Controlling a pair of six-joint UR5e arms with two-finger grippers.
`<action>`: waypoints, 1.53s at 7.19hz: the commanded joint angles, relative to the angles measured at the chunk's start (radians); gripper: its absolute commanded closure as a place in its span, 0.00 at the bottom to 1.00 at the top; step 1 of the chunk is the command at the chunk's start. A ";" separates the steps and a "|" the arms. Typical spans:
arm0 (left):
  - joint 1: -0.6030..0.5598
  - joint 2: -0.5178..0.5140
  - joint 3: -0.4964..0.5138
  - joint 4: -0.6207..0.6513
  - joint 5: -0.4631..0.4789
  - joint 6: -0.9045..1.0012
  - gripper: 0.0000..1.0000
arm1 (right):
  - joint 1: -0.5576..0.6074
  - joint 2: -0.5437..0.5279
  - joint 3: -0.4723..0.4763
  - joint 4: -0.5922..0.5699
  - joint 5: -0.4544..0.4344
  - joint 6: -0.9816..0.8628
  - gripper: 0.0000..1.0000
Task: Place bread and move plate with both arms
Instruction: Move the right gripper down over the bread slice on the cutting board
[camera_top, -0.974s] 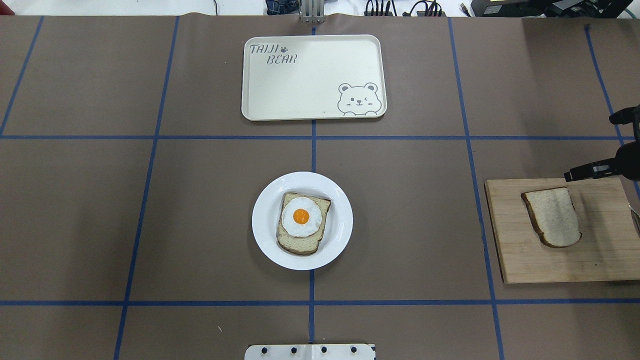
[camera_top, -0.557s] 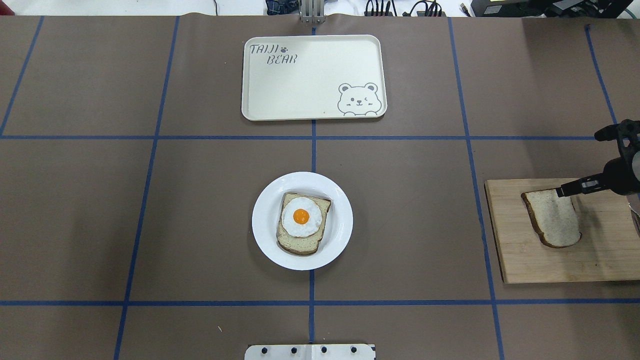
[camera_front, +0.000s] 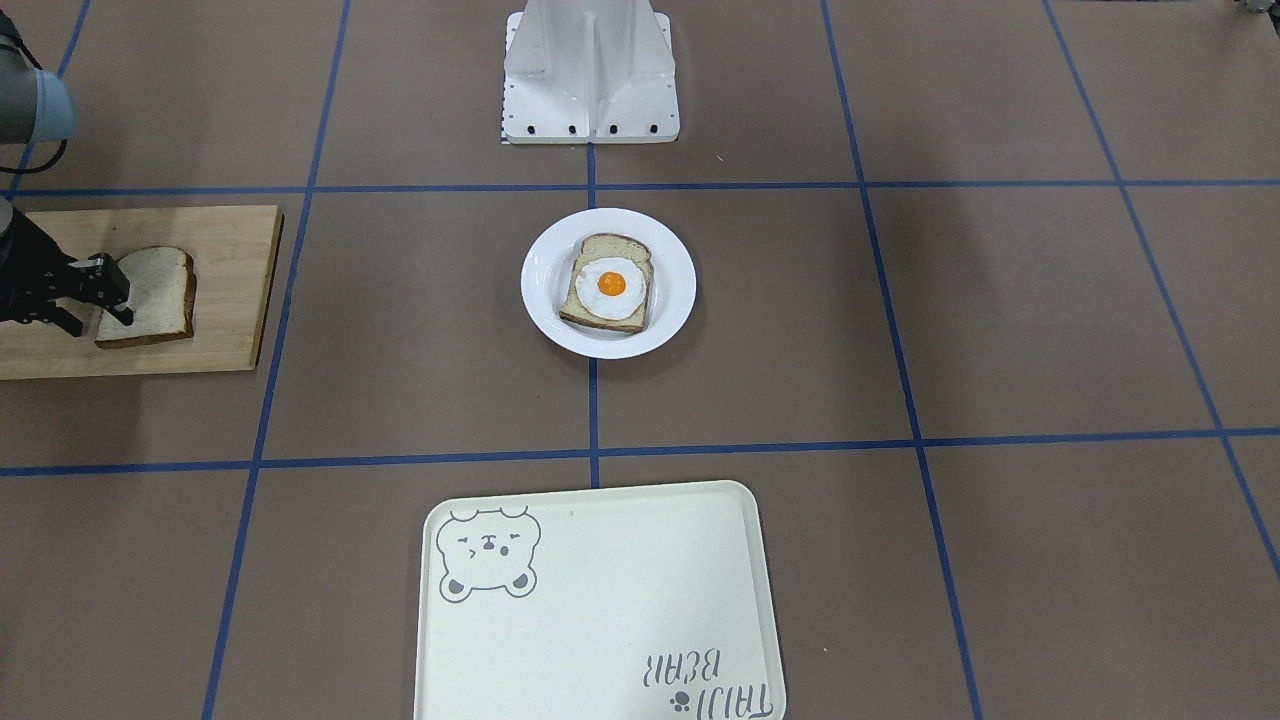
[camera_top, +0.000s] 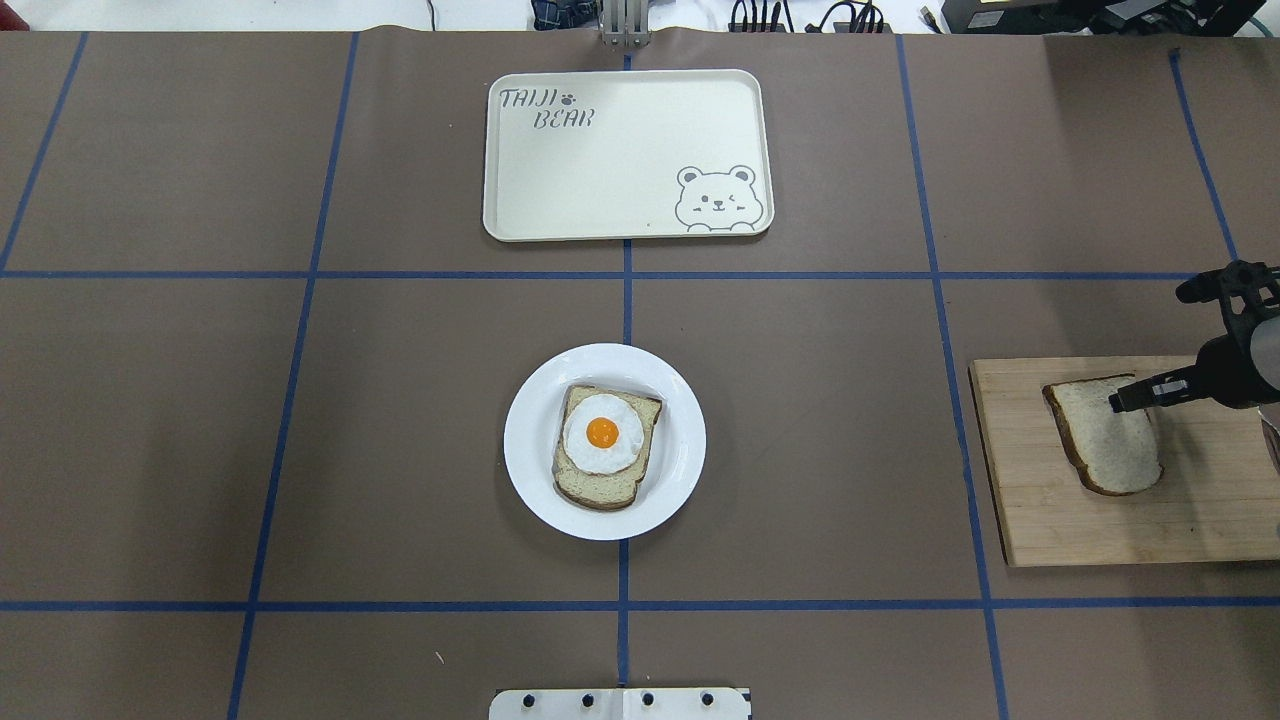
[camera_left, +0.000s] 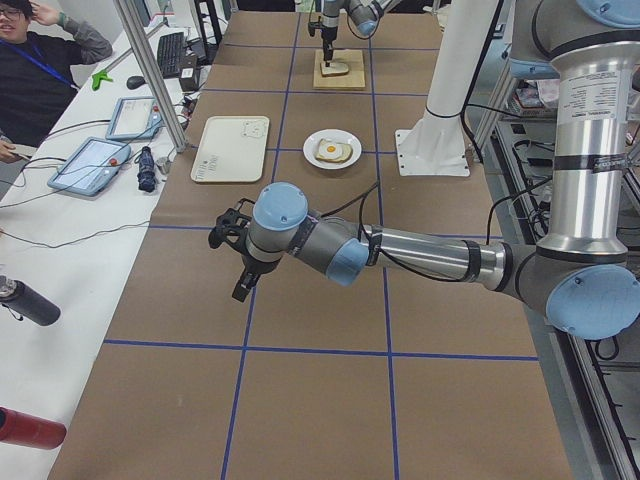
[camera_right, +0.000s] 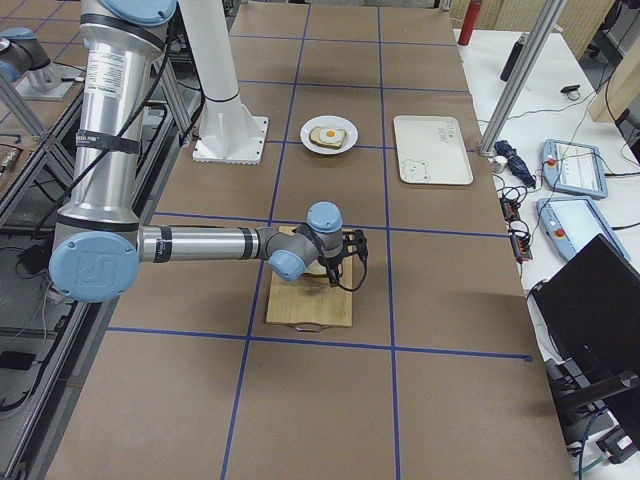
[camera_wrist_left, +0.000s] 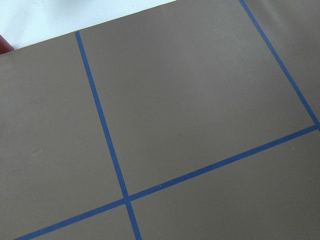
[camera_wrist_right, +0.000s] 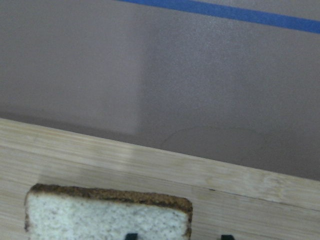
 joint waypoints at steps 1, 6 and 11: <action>0.000 0.000 -0.002 -0.001 0.000 0.000 0.01 | -0.003 0.004 0.000 0.000 0.003 0.001 1.00; 0.000 0.000 -0.001 -0.001 0.000 0.000 0.01 | 0.002 0.010 0.023 0.000 0.044 -0.002 1.00; 0.000 0.000 0.001 -0.001 0.000 0.000 0.01 | 0.012 0.006 0.028 0.004 0.056 -0.003 1.00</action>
